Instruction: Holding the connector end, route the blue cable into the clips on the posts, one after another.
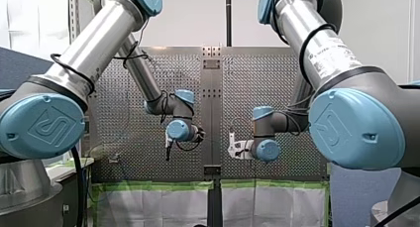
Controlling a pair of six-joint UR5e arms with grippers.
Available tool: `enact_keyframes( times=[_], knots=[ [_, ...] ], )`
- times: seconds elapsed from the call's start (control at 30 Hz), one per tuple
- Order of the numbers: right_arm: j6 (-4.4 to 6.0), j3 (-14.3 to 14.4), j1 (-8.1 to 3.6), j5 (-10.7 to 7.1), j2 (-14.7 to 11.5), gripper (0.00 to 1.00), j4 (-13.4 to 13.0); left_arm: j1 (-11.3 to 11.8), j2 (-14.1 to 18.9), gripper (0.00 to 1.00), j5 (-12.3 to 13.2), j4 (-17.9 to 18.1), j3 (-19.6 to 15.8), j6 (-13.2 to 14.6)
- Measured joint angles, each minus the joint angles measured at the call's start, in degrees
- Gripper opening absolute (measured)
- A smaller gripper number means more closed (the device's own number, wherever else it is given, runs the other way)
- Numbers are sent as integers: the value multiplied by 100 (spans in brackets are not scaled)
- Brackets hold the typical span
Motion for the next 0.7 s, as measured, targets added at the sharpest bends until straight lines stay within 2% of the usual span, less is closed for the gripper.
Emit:
enact_keyframes(
  times=[0.2,0.33,0.53,0.7],
  knots=[
    [28,86,-91,43,154,0,-238,-71,-288,0,-8,349,0,-40],
    [2,106,-162,26,166,0,-268,-105,-434,0,-9,579,1,-57],
    [-123,113,-277,13,167,0,-188,-169,-551,0,-15,920,4,-66],
    [-222,138,-367,9,167,0,-100,-254,-565,0,-20,1105,143,-67]
  ],
)
